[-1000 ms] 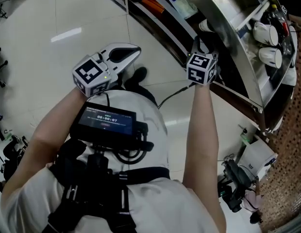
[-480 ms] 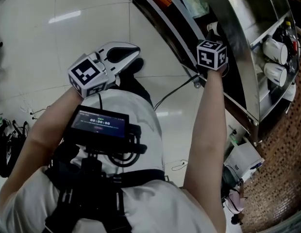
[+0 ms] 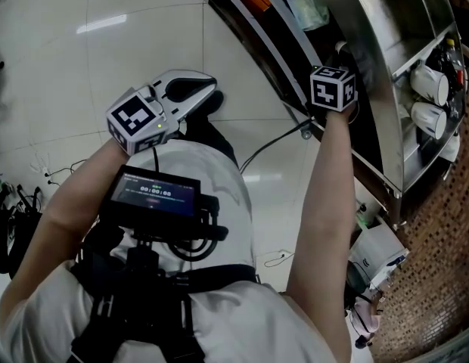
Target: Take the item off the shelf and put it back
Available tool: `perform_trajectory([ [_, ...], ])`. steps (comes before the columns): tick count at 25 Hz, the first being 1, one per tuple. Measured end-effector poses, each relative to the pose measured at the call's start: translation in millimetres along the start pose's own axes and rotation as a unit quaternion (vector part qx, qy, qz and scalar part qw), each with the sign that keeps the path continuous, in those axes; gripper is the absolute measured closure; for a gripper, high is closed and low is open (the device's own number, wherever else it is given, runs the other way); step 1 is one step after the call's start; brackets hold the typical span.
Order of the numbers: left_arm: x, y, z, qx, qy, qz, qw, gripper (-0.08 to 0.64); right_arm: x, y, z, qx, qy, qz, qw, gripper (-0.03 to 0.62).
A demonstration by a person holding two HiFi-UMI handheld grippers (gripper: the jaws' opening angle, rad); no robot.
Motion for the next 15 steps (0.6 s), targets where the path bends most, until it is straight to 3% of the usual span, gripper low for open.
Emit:
perform_trajectory([
  [15, -19.1, -19.7, -2.4, 0.003, 0.028, -0.025, 0.9993, 0.551, 43.9, -14.9, 59.5, -0.083, -0.064, -0.042, 0.994, 0.571],
])
Point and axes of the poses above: the fingertips, and each gripper's own axes: z backward along the fingers, x to its left, y out of its underside, the point moved 4 cm from there along z, backward along the fingers, and after that the axes turned 1 degree about y, right-handed, at the moved point
